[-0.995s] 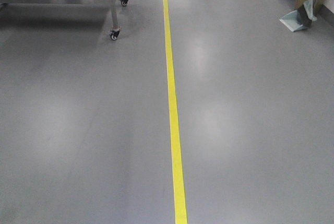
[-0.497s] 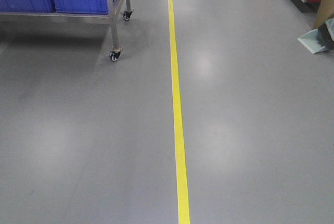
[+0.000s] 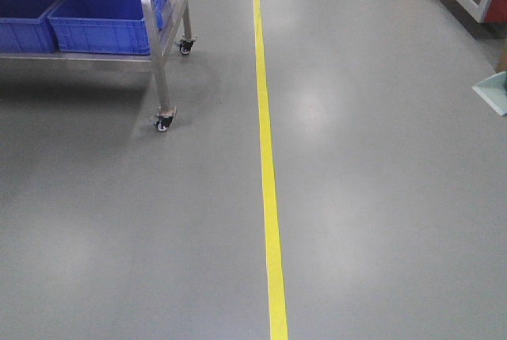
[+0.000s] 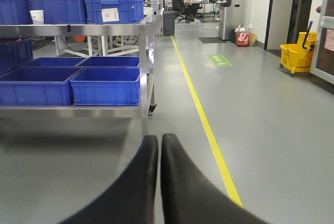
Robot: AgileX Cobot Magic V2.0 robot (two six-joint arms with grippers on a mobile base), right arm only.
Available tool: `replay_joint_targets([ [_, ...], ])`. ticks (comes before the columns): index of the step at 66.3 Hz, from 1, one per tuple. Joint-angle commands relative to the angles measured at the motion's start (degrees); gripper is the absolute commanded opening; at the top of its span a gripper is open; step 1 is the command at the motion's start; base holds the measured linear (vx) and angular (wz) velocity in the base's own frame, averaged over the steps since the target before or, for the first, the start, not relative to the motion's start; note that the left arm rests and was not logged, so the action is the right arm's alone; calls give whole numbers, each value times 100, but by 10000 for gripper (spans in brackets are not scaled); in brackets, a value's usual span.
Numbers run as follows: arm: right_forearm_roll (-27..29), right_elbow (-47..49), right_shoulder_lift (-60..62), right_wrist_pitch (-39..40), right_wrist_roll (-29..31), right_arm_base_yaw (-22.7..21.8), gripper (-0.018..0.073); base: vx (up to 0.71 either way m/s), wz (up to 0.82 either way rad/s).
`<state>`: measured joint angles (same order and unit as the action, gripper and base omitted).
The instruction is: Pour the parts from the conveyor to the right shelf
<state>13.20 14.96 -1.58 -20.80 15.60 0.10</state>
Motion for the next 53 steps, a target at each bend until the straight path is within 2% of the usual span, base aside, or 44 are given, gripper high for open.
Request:
replay_joint_targets([
  [1, 23, 153, -61, 445, 54, -23, -4, 70, 0],
  [53, 23, 153, -61, 445, 54, -23, -4, 66, 3],
])
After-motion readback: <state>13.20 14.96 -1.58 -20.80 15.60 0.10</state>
